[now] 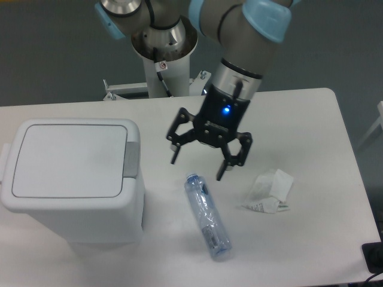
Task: Open the trash can
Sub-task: 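Move the open gripper across the table toward the trash can lid edge, then push the gripper against the lid edge to flip the lid open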
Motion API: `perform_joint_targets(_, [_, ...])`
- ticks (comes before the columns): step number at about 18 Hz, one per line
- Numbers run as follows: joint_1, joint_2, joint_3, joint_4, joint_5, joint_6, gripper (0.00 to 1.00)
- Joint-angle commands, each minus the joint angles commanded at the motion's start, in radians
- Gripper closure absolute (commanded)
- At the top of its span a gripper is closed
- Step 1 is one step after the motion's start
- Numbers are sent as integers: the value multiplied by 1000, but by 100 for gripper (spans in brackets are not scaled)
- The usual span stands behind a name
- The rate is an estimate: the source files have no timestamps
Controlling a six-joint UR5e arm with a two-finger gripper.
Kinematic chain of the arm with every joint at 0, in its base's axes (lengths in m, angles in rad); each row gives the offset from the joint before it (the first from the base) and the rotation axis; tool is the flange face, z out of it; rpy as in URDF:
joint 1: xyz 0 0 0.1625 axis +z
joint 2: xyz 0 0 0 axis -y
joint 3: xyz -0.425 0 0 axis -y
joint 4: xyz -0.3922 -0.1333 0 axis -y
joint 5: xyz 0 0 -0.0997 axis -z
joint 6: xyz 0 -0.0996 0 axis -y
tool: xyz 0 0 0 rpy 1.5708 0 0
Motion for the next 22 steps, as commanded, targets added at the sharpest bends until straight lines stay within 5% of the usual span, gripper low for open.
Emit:
perform_joint_targets(8, [-28, 5, -52, 67, 11, -2, 0])
perform_joint_targets(22, [-40, -8, -64, 71, 17, -2, 0])
